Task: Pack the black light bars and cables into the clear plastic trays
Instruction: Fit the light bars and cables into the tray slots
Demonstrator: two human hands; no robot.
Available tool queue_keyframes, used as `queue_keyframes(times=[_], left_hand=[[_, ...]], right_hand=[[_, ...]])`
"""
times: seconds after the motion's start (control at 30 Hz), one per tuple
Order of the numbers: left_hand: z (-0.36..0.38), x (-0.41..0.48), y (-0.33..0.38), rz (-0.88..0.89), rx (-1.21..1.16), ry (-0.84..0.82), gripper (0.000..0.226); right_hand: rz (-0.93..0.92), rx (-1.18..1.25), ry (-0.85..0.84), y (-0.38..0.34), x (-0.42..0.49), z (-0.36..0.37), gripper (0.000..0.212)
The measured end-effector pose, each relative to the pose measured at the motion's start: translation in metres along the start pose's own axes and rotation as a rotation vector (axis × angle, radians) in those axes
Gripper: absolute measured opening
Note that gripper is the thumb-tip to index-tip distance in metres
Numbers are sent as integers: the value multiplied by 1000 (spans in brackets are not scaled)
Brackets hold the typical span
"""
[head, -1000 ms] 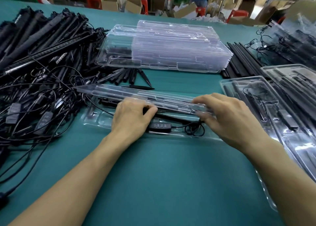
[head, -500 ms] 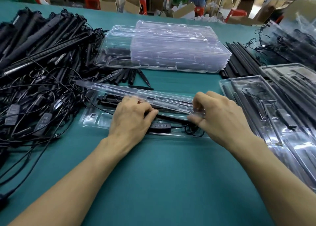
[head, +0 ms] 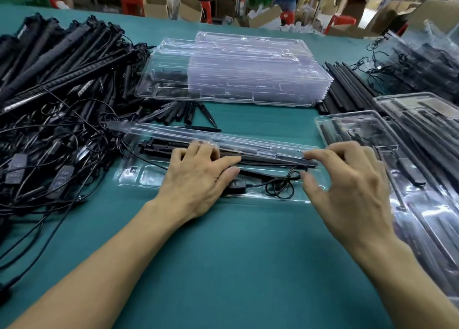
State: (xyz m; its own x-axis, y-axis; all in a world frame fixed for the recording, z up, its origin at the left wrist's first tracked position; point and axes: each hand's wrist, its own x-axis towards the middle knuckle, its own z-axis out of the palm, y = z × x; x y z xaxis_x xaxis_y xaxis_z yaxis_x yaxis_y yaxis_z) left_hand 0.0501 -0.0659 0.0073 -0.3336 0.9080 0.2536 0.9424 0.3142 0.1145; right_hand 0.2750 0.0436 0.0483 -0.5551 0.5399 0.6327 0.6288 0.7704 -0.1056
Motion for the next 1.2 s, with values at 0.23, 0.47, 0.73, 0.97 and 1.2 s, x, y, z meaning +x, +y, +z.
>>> queue_keyframes(times=[0.23, 0.47, 0.73, 0.97, 1.2], left_hand=[[-9, -3, 5, 169, 163, -74, 76], [-13, 2, 43, 294, 147, -138, 87], [7, 4, 100, 170, 122, -232, 97], [8, 9, 101, 192, 81, -140, 88], [12, 6, 102, 258, 102, -94, 73]], right_hand=[[6, 106, 122, 7, -5, 10, 38], [-78, 201, 74, 12, -7, 16, 22], [-88, 284, 37, 17, -1, 9, 15], [-80, 316, 35, 21, 4, 6, 18], [-97, 308, 19, 22, 3, 5, 16]])
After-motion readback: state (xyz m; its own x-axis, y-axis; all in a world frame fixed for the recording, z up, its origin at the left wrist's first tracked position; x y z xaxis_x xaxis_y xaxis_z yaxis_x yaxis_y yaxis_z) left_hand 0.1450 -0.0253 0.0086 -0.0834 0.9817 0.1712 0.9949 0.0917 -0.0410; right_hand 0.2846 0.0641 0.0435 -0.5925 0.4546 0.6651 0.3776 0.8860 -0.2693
